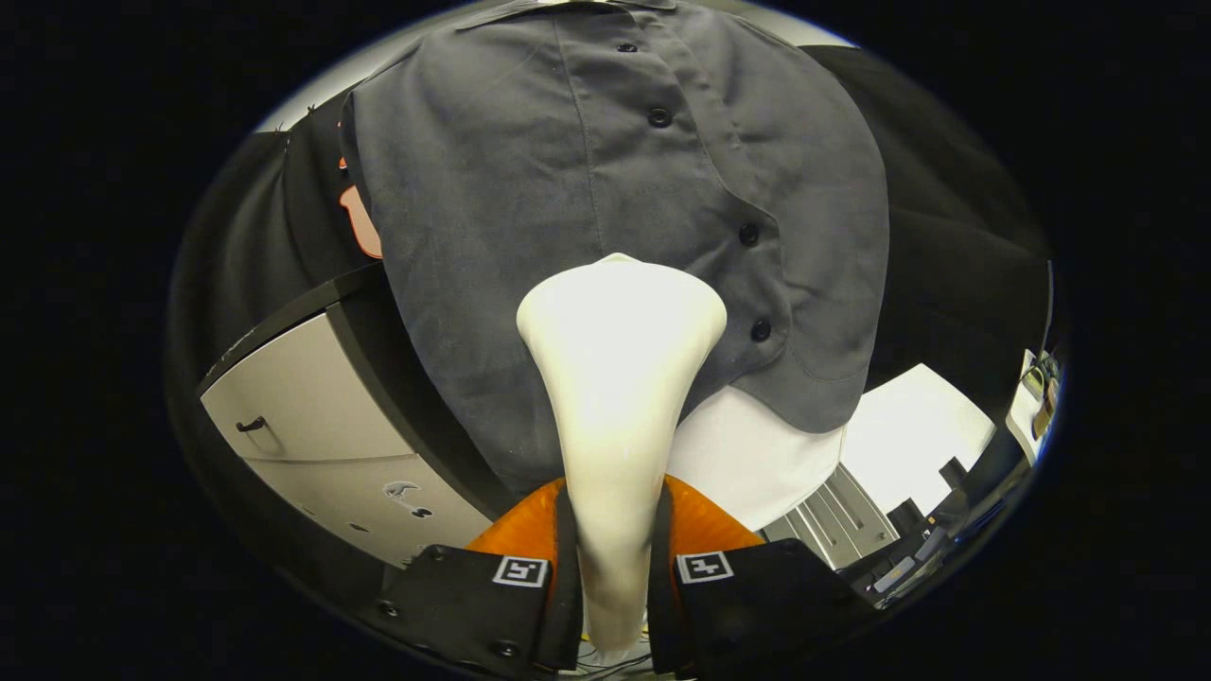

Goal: Iron the clothes twice with a garment steamer, once on the left side and once on the right side.

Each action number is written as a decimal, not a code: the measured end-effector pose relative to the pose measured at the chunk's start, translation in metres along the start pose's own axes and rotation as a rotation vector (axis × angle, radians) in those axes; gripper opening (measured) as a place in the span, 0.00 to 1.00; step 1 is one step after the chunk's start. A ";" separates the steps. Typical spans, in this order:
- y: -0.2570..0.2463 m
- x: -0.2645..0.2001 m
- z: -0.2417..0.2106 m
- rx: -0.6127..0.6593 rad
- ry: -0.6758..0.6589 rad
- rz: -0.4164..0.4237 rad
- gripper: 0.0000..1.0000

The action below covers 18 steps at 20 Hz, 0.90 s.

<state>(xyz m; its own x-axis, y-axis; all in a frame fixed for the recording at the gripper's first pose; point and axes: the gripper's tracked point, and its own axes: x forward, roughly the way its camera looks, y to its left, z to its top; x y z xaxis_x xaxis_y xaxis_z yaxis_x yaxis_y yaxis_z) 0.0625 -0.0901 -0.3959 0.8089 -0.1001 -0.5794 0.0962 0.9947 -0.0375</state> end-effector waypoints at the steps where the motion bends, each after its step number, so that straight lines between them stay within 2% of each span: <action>1: 0.000 -0.003 0.003 -0.001 -0.004 -0.003 0.36; 13: 0.004 -0.067 0.065 0.025 -0.123 -0.006 0.36; 18: -0.008 -0.103 0.113 0.038 -0.186 0.008 0.35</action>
<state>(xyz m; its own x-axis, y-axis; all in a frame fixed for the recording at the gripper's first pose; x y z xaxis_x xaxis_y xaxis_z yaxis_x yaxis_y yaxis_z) 0.0441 -0.0909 -0.2441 0.9028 -0.0983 -0.4186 0.1080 0.9942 -0.0006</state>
